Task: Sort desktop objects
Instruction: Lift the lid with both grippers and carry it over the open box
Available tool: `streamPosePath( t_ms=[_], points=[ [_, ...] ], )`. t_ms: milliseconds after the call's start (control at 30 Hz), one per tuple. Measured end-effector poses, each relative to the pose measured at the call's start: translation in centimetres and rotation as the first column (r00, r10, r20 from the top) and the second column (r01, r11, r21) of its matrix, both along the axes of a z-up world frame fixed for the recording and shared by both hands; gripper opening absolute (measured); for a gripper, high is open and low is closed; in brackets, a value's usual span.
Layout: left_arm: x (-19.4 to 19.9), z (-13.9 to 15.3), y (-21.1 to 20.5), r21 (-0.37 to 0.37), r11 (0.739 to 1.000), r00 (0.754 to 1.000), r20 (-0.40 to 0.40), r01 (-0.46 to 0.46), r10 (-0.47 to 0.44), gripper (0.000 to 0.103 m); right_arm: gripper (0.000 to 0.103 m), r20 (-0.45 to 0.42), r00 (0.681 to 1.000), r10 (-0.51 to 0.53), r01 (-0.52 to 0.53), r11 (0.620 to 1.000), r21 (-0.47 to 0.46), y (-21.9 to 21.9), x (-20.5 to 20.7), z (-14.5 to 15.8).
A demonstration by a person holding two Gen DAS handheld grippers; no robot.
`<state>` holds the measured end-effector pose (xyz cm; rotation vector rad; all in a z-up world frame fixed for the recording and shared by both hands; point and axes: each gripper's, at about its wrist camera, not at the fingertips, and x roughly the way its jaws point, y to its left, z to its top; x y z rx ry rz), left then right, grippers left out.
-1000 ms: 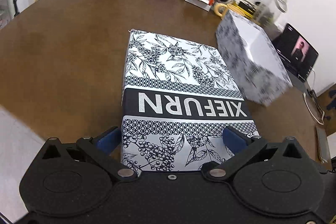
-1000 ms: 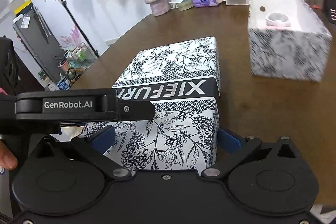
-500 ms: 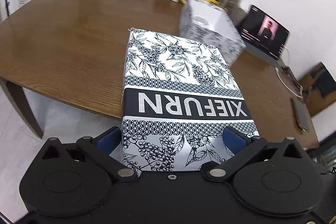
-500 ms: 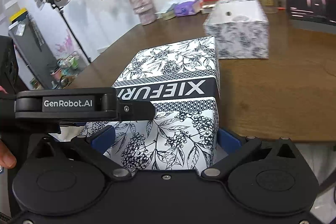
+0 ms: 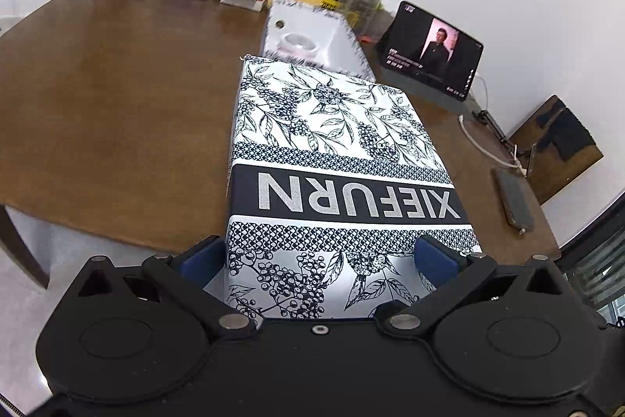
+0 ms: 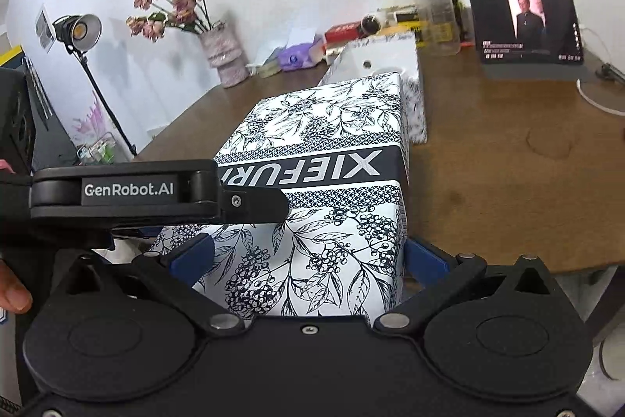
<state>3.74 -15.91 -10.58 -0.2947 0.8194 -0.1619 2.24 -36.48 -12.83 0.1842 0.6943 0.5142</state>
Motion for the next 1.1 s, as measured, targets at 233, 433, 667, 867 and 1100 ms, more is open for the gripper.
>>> streamPosePath(
  t_ms=[233, 433, 667, 867, 1100],
  points=[
    [3.4, 1.7, -0.7, 0.001, 1.0, 0.998, 0.059, 0.014, -0.014, 0.103, 0.103, 0.06, 0.998, -0.015, 0.014, 1.0, 0.007, -0.4, 3.9, 1.7],
    [8.4, 2.8, -0.6, -0.004, 1.0, 0.996, 0.082, 0.025, -0.024, 0.103, 0.103, 0.089, 0.996, -0.024, 0.024, 1.0, 0.008, -0.2, 9.0, 2.7],
    [15.4, 3.3, -0.5, -0.015, 0.999, 0.996, 0.084, 0.035, -0.033, 0.103, 0.103, 0.09, 0.995, -0.039, 0.039, 0.999, 0.002, 0.3, 15.9, 3.0],
    [21.6, 3.1, -0.2, -0.033, 0.999, 0.997, 0.07, 0.035, -0.033, 0.103, 0.103, 0.08, 0.996, -0.036, 0.037, 0.999, -0.014, 1.0, 22.1, 2.7],
    [28.4, 1.9, 0.0, -0.038, 0.999, 0.999, 0.04, 0.016, -0.014, 0.103, 0.103, 0.041, 0.999, -0.022, 0.023, 1.0, -0.017, 2.0, 29.0, 1.4]
  ],
)
